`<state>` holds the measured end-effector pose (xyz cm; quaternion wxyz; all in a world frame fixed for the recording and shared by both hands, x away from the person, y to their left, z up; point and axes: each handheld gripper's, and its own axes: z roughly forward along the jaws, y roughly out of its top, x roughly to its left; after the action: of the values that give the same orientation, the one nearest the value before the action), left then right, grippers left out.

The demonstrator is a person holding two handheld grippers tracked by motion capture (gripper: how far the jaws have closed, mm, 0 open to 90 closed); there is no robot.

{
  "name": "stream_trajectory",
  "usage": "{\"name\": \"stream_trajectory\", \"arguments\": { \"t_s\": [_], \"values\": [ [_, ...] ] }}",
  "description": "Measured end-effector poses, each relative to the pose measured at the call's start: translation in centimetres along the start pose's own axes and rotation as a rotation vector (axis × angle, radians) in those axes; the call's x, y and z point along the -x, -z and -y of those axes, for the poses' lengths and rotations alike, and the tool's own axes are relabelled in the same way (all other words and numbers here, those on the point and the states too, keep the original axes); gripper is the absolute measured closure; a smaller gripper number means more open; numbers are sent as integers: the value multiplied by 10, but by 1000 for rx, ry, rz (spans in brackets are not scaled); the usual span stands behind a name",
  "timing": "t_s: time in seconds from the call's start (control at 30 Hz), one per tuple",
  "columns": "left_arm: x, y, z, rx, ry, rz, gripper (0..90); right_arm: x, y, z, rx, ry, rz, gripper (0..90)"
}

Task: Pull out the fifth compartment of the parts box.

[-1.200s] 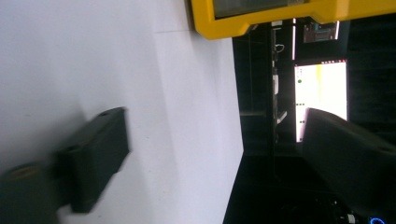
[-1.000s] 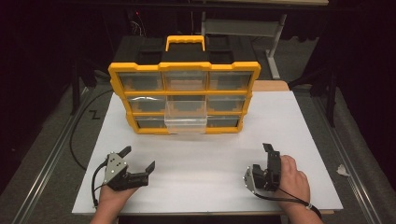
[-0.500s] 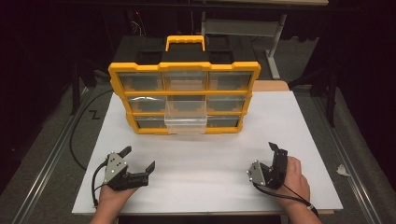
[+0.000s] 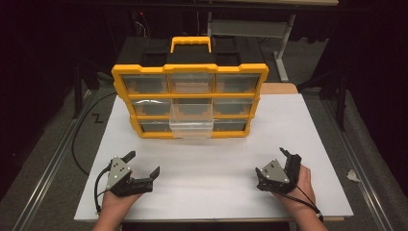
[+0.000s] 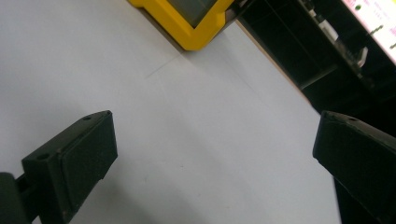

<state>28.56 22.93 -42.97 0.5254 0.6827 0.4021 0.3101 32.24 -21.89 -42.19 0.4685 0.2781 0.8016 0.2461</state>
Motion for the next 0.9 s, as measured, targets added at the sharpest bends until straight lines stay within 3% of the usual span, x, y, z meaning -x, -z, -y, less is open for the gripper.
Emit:
{"name": "stream_trajectory", "arguments": {
  "t_s": [0.07,0.2,0.7,0.77,0.9],
  "values": [
    [0,0,0,-1,0,2,7,3,1,1,8,-50,-19,9],
    [0,-1,0,0,2,5,7,9,5,5,31,-193,-66,9],
    [-2,-1,0,-1,32,6,7,31,14,24,196,-662,-201,8],
    [-3,-1,0,-1,41,8,7,33,12,26,196,-681,-204,9],
    [-5,-1,1,-3,58,1,5,32,7,28,165,-664,-206,9]
  ]
}}
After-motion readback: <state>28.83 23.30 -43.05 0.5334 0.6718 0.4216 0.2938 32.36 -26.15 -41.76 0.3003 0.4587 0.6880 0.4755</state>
